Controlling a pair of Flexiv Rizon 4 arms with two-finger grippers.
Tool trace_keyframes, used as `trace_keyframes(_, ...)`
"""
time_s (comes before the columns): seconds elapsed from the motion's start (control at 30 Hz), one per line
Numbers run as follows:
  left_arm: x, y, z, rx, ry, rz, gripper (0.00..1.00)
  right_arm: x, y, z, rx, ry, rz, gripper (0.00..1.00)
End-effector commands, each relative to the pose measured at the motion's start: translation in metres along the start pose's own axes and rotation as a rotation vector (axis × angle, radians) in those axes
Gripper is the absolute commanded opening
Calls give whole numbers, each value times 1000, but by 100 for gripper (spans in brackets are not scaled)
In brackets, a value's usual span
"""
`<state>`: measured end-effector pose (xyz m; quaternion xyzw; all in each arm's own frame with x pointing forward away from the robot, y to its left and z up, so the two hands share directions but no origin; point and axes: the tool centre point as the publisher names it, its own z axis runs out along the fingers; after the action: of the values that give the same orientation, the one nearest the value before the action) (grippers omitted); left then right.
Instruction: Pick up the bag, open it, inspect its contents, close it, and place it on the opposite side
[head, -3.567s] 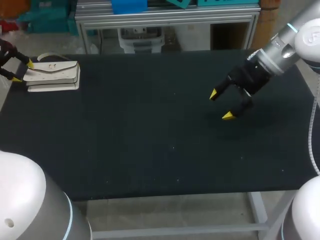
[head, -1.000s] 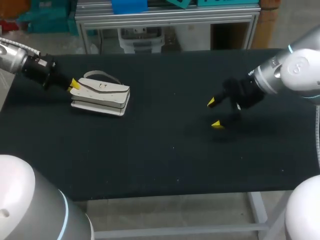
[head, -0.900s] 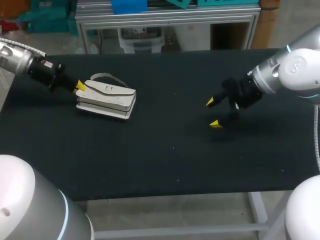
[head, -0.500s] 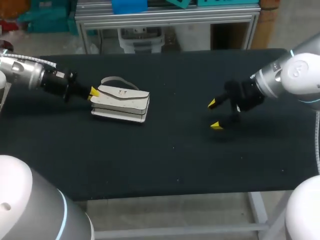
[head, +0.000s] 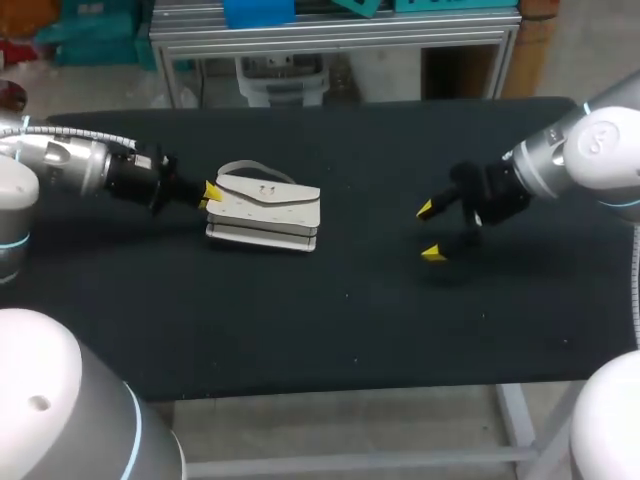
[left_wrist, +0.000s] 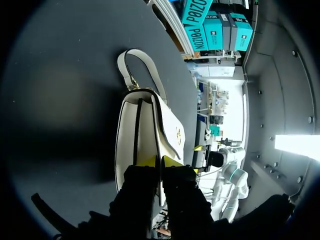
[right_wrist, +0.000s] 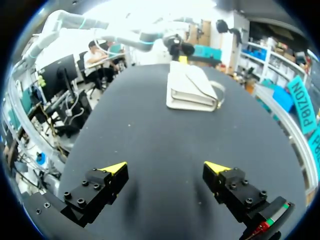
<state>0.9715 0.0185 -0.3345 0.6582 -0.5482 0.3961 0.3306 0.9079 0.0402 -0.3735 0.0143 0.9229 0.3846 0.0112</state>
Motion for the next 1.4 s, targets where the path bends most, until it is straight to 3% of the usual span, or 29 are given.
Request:
trace_keyframes(0.03, 0, 6, 0, 468, 4, 0, 0, -3, -2, 1, -6, 11, -1, 100)
trace_keyframes(0.37, 0, 6, 0, 468, 4, 0, 0, -1, -3, -2, -6, 15, -10, 100)
trace_keyframes(0.47, 1, 13, 14, 460, 18, -13, 0, -1, -2, 2, -10, 17, -11, 100)
trace_keyframes(0.67, 8, 25, 37, 381, 29, -5, 0, -3, -1, 5, -9, 23, -31, 100)
trace_keyframes(1.0, 13, 42, 55, 266, 47, -4, 0, -4, 0, 5, -9, 24, -40, 100)
trace_keyframes(1.23, 15, 60, 68, 137, 64, 18, 0, -4, 0, 5, -9, 24, -40, 100)
trace_keyframes(1.4, 18, 70, 77, 132, 56, 38, 0, -4, 0, 5, -9, 24, -40, 100)
